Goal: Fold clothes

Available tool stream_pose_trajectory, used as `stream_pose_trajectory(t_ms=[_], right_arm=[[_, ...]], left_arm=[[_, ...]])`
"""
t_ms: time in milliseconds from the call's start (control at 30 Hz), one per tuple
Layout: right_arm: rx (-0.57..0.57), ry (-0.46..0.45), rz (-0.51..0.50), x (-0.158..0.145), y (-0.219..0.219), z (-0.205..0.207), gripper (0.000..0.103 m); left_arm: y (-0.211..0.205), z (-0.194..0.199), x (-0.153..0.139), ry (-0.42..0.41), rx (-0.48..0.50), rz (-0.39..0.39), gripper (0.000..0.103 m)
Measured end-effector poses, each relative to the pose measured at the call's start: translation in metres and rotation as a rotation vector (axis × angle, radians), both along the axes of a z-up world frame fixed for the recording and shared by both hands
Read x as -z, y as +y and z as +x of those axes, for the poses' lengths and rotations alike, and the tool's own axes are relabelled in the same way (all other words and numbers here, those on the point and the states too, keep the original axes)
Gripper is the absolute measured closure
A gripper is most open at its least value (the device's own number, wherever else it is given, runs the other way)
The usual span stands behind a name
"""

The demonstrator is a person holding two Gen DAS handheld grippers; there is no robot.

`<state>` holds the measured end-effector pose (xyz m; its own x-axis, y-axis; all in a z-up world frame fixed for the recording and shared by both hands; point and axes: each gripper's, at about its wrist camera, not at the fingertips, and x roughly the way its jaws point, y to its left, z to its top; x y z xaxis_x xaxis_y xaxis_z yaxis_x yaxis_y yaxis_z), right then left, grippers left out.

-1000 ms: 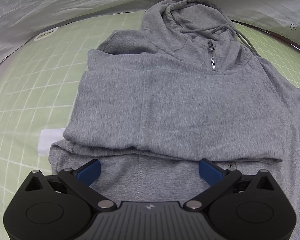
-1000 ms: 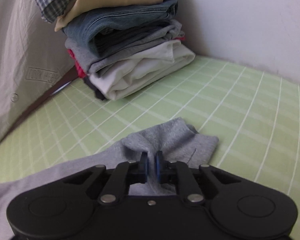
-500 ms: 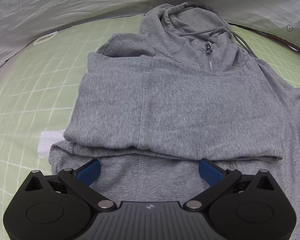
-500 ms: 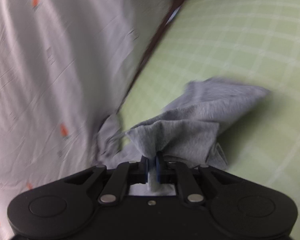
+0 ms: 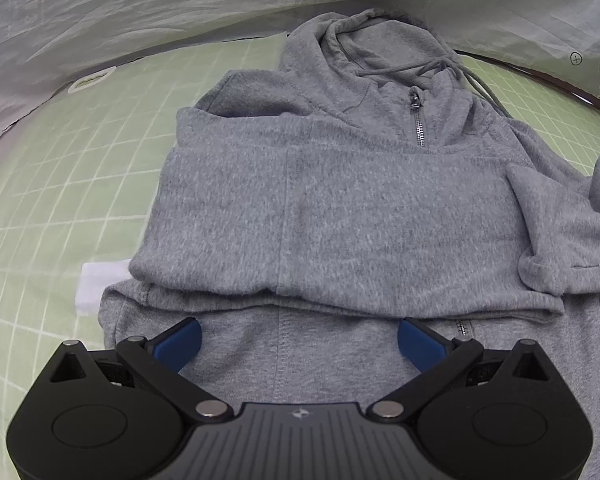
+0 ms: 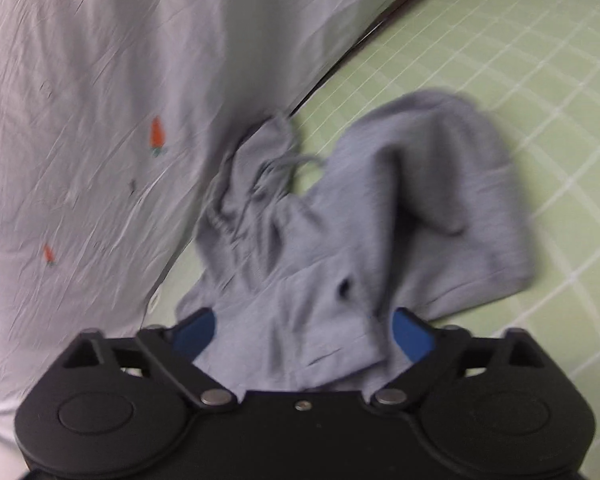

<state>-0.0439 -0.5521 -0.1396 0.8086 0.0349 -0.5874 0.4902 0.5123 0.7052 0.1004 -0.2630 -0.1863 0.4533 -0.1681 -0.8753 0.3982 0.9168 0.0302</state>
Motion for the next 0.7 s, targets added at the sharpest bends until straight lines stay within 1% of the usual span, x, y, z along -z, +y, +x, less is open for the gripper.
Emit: stream_pose_trajectory(t_ms=[67,133,200,267,367,433,500,567,633,700], right_arm=[[0.082,0.011,-0.077,-0.003,-0.009,-0.019,0.000],[0.159,0.043,-0.188,-0.004,-0.017,-0.033,0.000],[0.218,0.083,-0.287,-0.006,-0.022,-0.046,0.000],[0.249,0.125,-0.341,-0.005,-0.029,-0.056,0.000],[0.284,0.190,-0.351,0.003,-0.040,-0.062,0.000],[0.282,0.225,-0.352,0.008,-0.045,-0.060,0.000],[0.266,0.247,-0.357,0.012,-0.046,-0.059,0.000],[0.243,0.254,-0.357,0.015,-0.045,-0.053,0.000],[0.223,0.262,-0.366,0.017,-0.044,-0.048,0.000],[0.216,0.277,-0.377,0.017,-0.043,-0.045,0.000]], left_arm=[[0.000,0.000,-0.002,0.012,-0.005,0.007,0.000],[0.003,-0.003,-0.008,-0.003,-0.020,0.000,0.000],[0.008,-0.005,-0.020,-0.042,-0.040,-0.027,0.000],[0.012,-0.004,-0.034,-0.093,-0.057,-0.057,0.000],[0.007,0.000,-0.051,-0.130,-0.046,-0.111,0.000],[-0.002,0.002,-0.059,-0.140,-0.015,-0.155,0.000],[-0.014,0.001,-0.066,-0.165,0.021,-0.181,0.000],[-0.030,0.001,-0.070,-0.174,0.084,-0.198,0.000],[-0.045,0.003,-0.069,-0.152,0.133,-0.219,0.001],[-0.058,0.006,-0.064,-0.119,0.171,-0.239,0.007]])
